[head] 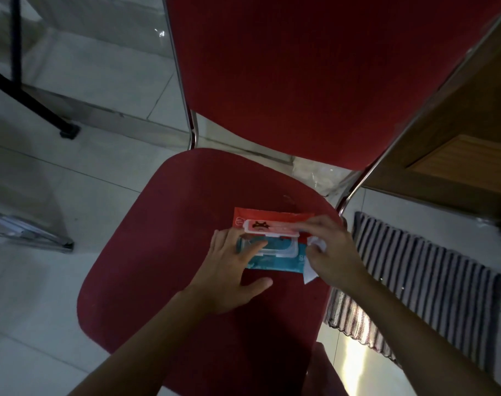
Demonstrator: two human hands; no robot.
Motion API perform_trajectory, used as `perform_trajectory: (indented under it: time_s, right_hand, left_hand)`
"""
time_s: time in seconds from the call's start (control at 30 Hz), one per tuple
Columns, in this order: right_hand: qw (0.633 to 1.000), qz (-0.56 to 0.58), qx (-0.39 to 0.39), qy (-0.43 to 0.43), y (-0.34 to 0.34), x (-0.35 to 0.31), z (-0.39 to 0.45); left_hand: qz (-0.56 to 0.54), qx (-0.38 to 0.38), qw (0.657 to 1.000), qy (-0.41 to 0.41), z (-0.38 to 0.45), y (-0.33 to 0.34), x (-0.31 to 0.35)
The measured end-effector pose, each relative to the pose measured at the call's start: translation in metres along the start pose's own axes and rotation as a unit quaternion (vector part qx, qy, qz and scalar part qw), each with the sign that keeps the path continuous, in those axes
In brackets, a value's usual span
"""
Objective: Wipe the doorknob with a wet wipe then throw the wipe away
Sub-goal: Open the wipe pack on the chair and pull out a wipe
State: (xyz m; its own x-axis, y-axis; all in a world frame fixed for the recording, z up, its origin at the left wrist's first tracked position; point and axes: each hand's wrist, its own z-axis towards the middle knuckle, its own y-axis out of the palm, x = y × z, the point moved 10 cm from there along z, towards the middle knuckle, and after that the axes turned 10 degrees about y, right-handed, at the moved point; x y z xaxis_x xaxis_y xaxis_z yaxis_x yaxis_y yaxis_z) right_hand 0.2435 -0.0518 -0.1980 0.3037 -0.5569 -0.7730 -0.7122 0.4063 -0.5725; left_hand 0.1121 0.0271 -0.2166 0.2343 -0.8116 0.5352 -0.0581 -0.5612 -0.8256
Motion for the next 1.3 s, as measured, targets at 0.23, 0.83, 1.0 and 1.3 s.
perform_trajectory:
  time_s: [0.23,0.83,1.0,1.3]
  right_hand:
    - [0.999,-0.041,-0.013,0.023,0.015,0.013,-0.011]
    - [0.990,0.002,0.014,0.144,0.007,0.022,-0.034]
    - [0.964,0.178,0.057,0.189,-0.029,0.012,-0.053]
    - [0.950,0.280,0.078,0.110,-0.144,-0.089,-0.108]
  left_hand:
    - [-0.110,0.109,0.987,-0.043,-0.014,-0.023,-0.013]
    - [0.083,-0.137,0.987,-0.006,0.002,0.013,0.022]
    - [-0.089,-0.090,0.991,-0.045,0.012,-0.016,0.052]
    - [-0.411,0.022,0.912,0.005,0.028,-0.119,0.167]
